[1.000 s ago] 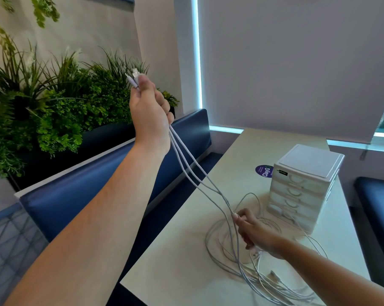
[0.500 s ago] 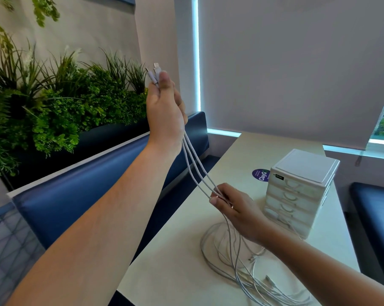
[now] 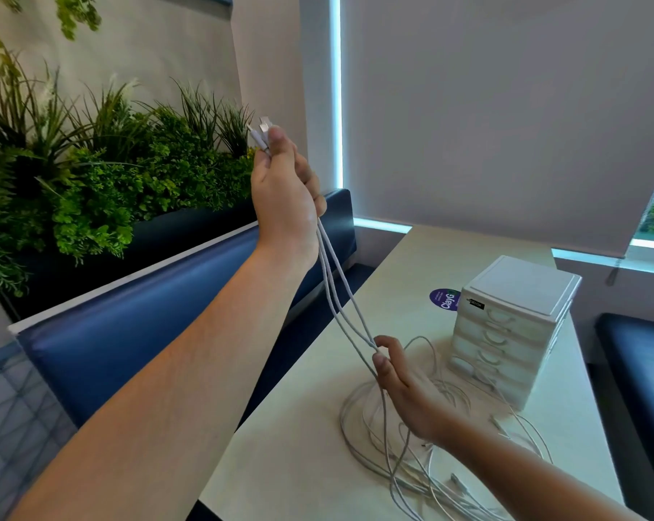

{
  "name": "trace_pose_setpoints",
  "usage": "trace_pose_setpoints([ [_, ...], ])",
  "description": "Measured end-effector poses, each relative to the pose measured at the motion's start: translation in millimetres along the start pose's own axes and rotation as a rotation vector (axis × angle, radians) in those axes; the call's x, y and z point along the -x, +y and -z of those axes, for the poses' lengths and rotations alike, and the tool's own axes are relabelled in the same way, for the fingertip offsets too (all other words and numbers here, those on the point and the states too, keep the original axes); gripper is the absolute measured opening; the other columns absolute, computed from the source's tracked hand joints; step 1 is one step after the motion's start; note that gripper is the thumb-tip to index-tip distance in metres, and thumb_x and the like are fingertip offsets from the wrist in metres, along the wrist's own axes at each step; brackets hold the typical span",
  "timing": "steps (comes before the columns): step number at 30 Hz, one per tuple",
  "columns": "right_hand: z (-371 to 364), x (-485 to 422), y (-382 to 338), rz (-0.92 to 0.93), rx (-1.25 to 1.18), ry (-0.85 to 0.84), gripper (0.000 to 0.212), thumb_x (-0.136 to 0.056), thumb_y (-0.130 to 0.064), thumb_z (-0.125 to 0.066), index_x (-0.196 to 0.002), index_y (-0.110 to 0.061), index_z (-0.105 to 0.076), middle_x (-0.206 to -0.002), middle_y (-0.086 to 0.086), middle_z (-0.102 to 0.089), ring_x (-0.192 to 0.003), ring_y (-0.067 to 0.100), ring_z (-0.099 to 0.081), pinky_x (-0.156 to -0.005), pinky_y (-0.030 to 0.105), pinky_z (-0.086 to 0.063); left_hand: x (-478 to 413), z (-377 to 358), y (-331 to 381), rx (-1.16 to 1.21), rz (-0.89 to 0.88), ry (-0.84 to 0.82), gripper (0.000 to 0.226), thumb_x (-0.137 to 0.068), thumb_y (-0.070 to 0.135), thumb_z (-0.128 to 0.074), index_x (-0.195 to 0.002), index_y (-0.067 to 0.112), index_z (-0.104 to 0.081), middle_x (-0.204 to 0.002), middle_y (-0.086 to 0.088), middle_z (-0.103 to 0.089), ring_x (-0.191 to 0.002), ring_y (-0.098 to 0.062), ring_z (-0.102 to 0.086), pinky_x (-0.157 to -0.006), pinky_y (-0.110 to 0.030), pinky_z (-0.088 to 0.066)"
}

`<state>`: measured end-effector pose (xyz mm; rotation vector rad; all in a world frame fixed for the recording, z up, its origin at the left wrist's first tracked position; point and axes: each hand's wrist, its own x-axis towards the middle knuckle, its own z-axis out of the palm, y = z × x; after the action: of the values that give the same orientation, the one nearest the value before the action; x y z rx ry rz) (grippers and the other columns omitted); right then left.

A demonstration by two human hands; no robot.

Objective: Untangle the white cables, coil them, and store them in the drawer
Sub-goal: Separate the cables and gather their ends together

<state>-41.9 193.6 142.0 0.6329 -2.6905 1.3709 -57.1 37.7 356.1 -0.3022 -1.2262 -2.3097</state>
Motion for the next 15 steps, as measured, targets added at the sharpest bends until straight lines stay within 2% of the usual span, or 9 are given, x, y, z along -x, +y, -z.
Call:
trace_pose_setpoints([
  [2, -3.3, -3.2, 1.0, -0.005, 0.050, -0.049, 0.056, -0.087, -0.071, -0.016, -0.116, -0.033, -0.045, -0.091, 0.002, -0.064, -0.089, 0.015, -0.059, -0.082, 0.032, -0.044, -0.9, -1.9, -1.1, -0.018, -0.004, -0.015, 0.037, -0.105, 0.035, -0.037, -0.071, 0.021, -0.034, -0.053, 0.010, -0.028, -0.042, -0.006, -0.020, -0.038, -0.020, -0.016],
  [3, -5.2, -5.5, 1.3, 0.007, 0.098, -0.074, 0.064, -0.084, -0.077, -0.017, -0.109, -0.031, -0.053, -0.090, -0.003, -0.065, -0.087, 0.013, -0.060, -0.080, 0.031, -0.046, -2.0, -1.8, -1.6, -0.030, -0.010, -0.016, 0.037, -0.106, 0.035, -0.037, -0.071, 0.021, -0.034, -0.052, 0.010, -0.027, -0.041, -0.006, -0.020, -0.038, -0.020, -0.016],
  [5, -9.0, -9.4, 2.9, -0.002, 0.194, -0.101, 0.058, -0.084, -0.075, -0.027, -0.087, -0.027, -0.059, -0.069, -0.008, -0.059, -0.068, 0.006, -0.056, -0.067, 0.025, -0.043, -6.3, 0.7, -1.7, -0.051, -0.031, -0.006, 0.037, -0.106, 0.034, -0.036, -0.071, 0.020, -0.034, -0.052, 0.010, -0.027, -0.041, -0.006, -0.020, -0.037, -0.019, -0.016],
  [7, -13.1, -10.4, 10.2, -0.023, 0.273, -0.115, 0.043, -0.093, -0.058, -0.038, -0.073, -0.025, -0.054, -0.058, -0.007, -0.051, -0.057, 0.005, -0.049, -0.060, 0.024, -0.039, -12.7, 5.8, 0.2, -0.061, -0.048, 0.030, 0.037, -0.106, 0.034, -0.035, -0.072, 0.020, -0.033, -0.052, 0.010, -0.027, -0.040, -0.005, -0.021, -0.036, -0.019, -0.017],
  [11, -14.3, 5.3, 29.5, -0.049, 0.297, -0.135, 0.038, -0.100, -0.040, -0.039, -0.064, -0.026, -0.043, -0.064, -0.008, -0.048, -0.060, 0.004, -0.046, -0.068, 0.027, -0.039, -25.1, 22.0, 0.6, -0.094, -0.060, 0.111, 0.033, -0.106, 0.034, -0.034, -0.077, 0.020, -0.038, -0.052, 0.011, -0.030, -0.042, -0.005, -0.022, -0.038, -0.021, -0.019],
  [15, -9.3, 10.1, 46.7, -0.088, 0.315, -0.149, 0.038, -0.100, -0.038, -0.038, -0.065, -0.026, -0.039, -0.061, -0.007, -0.045, -0.057, 0.005, -0.043, -0.063, 0.028, -0.034, -26.2, 37.0, -19.2, -0.267, -0.070, 0.140, 0.033, -0.106, 0.035, -0.032, -0.078, 0.019, -0.037, -0.054, 0.011, -0.030, -0.044, -0.006, -0.024, -0.042, -0.021, -0.024],
])
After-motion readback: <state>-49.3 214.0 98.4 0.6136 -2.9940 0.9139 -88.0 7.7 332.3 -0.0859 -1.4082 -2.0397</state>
